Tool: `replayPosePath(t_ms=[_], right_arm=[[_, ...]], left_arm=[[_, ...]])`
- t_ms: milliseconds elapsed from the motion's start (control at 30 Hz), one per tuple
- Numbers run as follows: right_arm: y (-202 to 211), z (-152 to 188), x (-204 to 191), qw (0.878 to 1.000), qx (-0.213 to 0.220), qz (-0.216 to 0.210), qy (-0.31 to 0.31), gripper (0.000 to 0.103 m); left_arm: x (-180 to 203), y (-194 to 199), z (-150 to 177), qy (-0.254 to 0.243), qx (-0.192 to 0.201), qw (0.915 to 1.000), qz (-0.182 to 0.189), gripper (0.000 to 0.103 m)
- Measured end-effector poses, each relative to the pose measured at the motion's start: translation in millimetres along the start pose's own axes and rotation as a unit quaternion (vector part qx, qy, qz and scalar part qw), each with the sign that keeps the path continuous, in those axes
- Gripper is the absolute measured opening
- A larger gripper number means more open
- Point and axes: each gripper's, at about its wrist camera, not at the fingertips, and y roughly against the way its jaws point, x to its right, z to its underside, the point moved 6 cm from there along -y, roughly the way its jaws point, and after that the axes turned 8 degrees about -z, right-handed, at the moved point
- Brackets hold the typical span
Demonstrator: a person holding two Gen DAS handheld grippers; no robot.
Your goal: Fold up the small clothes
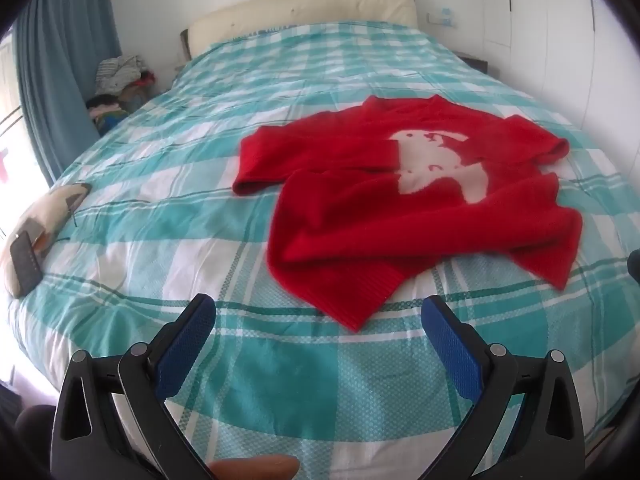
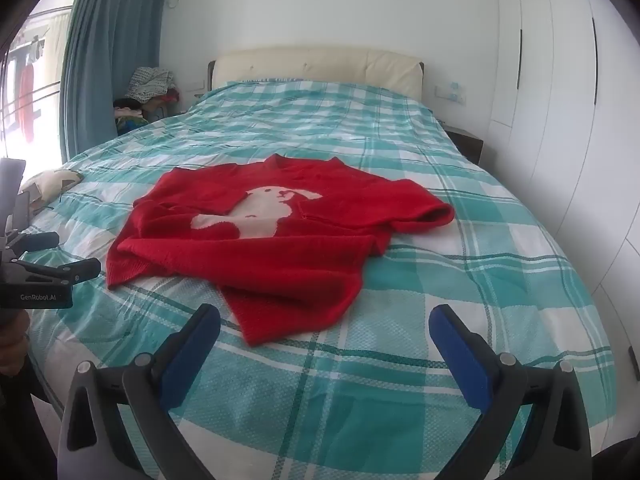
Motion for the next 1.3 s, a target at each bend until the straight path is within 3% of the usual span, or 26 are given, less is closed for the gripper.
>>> replayPosePath(t_ms=[1300], right_arm=[[-1, 2, 0, 1.000, -0.003, -0.001, -0.003, 0.103]], left_arm=[[1, -7, 6, 0.020, -0.036, 0.9988, 0.026, 0.103]])
